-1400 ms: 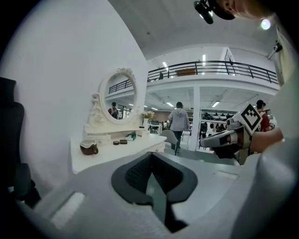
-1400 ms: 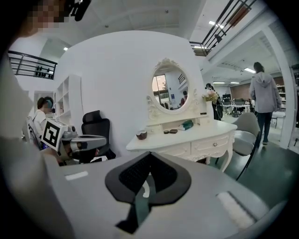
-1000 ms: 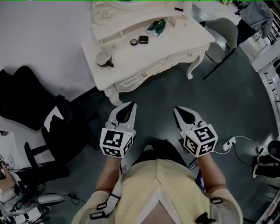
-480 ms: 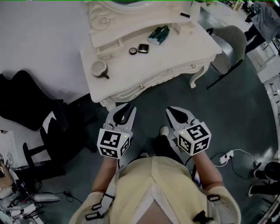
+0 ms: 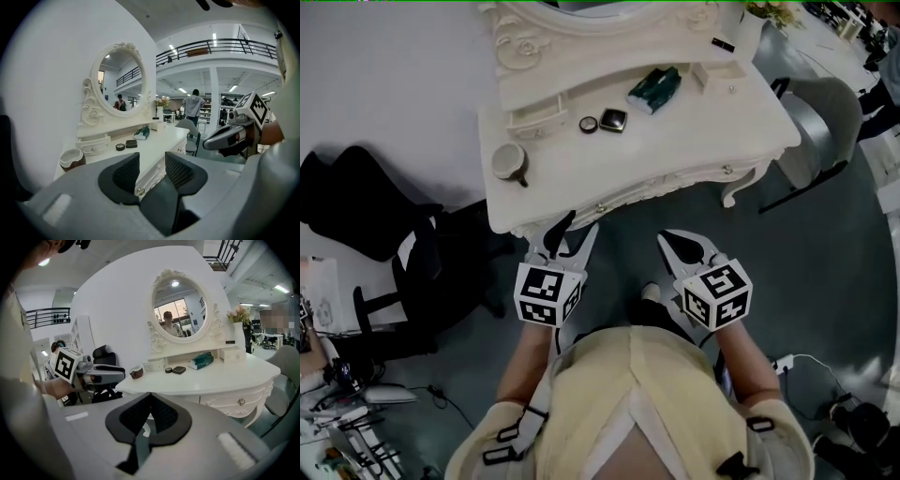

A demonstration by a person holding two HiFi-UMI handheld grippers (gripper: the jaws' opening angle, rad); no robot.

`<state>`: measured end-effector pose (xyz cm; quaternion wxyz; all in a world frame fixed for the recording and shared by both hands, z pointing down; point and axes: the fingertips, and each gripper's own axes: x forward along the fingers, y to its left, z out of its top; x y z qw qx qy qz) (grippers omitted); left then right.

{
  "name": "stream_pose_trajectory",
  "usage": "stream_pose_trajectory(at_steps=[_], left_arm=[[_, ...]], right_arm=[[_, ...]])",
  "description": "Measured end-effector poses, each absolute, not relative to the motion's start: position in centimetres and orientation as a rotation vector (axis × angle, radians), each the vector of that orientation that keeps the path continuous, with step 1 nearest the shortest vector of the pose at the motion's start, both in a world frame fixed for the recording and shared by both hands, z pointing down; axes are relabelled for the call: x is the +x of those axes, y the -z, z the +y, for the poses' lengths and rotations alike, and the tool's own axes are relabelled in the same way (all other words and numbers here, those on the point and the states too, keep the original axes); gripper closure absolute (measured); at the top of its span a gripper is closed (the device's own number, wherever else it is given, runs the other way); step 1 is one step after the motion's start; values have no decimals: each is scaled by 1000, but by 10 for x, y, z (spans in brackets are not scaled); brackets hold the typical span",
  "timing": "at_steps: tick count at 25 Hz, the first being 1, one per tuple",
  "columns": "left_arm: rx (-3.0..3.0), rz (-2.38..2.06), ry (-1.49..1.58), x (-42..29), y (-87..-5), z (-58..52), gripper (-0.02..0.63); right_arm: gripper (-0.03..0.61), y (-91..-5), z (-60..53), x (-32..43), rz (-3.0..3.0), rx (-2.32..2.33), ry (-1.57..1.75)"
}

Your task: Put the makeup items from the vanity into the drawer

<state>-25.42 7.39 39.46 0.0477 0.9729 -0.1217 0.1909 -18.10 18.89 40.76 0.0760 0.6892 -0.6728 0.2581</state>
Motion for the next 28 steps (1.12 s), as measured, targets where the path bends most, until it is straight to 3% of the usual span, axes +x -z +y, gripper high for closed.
stream_pose_trajectory(at_steps=[9, 19, 28], left_arm=[[2905, -489, -612, -204, -408, 57, 368], [3005, -504, -826, -192, -407, 29, 367], [3168, -250, -1186, -142, -431, -22, 366]], right_arm=[[578, -422, 180, -125, -2098, 1941, -788], [578, -431, 160, -111, -2161, 1862, -812], [578, -451, 146, -81, -2087, 1852, -849]])
